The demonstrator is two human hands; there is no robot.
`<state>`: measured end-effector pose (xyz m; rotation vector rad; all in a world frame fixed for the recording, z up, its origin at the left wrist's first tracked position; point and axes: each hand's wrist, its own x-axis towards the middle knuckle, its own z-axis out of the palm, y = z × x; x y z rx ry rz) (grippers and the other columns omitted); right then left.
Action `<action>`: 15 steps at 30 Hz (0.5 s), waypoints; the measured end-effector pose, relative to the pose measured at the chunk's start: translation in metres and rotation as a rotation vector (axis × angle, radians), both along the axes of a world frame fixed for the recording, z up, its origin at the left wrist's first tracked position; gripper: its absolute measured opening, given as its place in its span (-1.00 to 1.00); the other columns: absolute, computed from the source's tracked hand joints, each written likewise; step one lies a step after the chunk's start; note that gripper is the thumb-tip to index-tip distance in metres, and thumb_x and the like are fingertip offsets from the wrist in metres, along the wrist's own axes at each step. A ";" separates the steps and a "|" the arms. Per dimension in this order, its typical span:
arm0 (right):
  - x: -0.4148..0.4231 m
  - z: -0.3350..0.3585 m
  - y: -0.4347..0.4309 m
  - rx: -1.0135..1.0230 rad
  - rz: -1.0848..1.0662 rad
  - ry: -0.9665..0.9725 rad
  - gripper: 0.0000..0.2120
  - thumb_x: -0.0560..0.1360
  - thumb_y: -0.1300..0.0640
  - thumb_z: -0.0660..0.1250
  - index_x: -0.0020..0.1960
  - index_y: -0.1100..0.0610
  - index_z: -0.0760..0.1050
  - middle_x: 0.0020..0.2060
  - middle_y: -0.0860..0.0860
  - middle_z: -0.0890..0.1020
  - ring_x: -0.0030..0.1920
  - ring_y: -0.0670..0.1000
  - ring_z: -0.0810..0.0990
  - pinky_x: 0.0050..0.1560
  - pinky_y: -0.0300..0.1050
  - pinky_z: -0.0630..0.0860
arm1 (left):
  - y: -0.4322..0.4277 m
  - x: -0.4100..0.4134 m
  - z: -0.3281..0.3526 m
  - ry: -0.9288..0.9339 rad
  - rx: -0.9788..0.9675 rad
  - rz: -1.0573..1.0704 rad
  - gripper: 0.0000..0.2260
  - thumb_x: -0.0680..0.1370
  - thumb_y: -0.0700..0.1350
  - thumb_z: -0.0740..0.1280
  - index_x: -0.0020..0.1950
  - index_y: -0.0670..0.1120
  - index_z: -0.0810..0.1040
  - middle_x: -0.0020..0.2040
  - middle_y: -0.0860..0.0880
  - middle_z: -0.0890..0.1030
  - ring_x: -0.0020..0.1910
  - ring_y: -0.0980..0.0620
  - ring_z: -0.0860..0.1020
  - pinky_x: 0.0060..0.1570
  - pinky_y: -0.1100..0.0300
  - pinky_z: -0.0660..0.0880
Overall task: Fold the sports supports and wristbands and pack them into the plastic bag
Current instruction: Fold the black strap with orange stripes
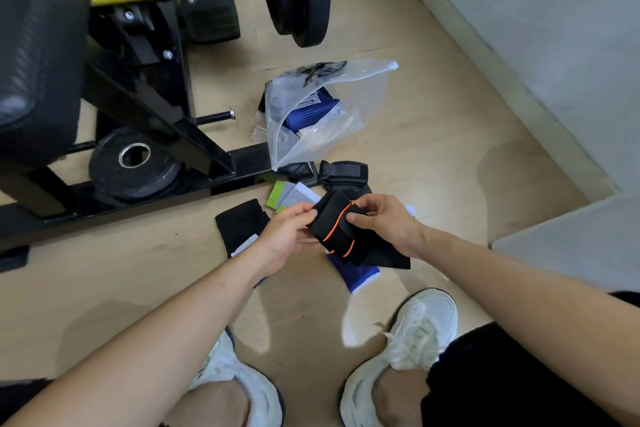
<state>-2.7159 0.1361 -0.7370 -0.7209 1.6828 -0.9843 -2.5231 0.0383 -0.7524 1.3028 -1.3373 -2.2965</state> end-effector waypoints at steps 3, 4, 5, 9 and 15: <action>0.002 0.002 -0.003 -0.018 -0.044 -0.001 -0.92 0.50 0.25 0.45 -0.07 0.20 0.55 -0.22 0.02 0.62 -0.21 -0.04 0.57 -0.08 -0.19 0.52 | 0.001 -0.006 0.012 0.032 -0.002 0.031 -0.75 0.66 -0.04 0.29 0.26 -0.13 0.60 0.12 -0.14 0.69 0.06 -0.15 0.68 0.10 -0.04 0.61; 0.003 0.002 -0.004 -0.027 -0.063 0.001 -0.90 0.50 0.25 0.45 -0.05 0.22 0.53 -0.21 0.04 0.62 -0.20 -0.03 0.57 -0.09 -0.16 0.51 | 0.002 -0.008 0.015 0.025 -0.055 0.003 -0.76 0.63 -0.05 0.34 0.26 -0.12 0.58 0.11 -0.12 0.70 0.06 -0.10 0.69 0.06 0.01 0.62; 0.005 0.003 -0.005 -0.034 -0.081 0.001 -0.88 0.50 0.25 0.45 -0.04 0.20 0.51 -0.21 0.05 0.61 -0.20 -0.02 0.56 -0.11 -0.15 0.50 | 0.004 -0.010 0.018 0.011 -0.113 -0.022 -0.76 0.60 -0.10 0.40 0.25 -0.11 0.57 0.11 -0.10 0.70 0.04 -0.05 0.69 0.01 0.06 0.63; 0.005 0.014 -0.009 -0.093 -0.052 -0.052 -0.83 0.54 0.28 0.39 0.01 0.15 0.41 -0.16 0.12 0.59 -0.18 0.03 0.57 -0.15 -0.14 0.52 | 0.004 -0.019 0.031 -0.068 -0.284 0.051 -0.82 0.58 -0.21 0.42 0.17 -0.11 0.58 0.03 -0.11 0.69 -0.10 0.09 0.69 -0.22 0.22 0.60; -0.014 0.050 -0.033 -0.176 0.123 -0.111 -0.59 0.53 0.41 0.33 0.28 0.04 0.54 0.03 0.12 0.64 0.01 0.08 0.64 0.09 0.09 0.59 | -0.027 -0.023 0.053 -0.177 -0.593 0.239 -0.79 0.51 -0.12 0.49 0.12 0.01 0.60 -0.03 -0.01 0.70 -0.13 0.04 0.67 -0.15 0.14 0.61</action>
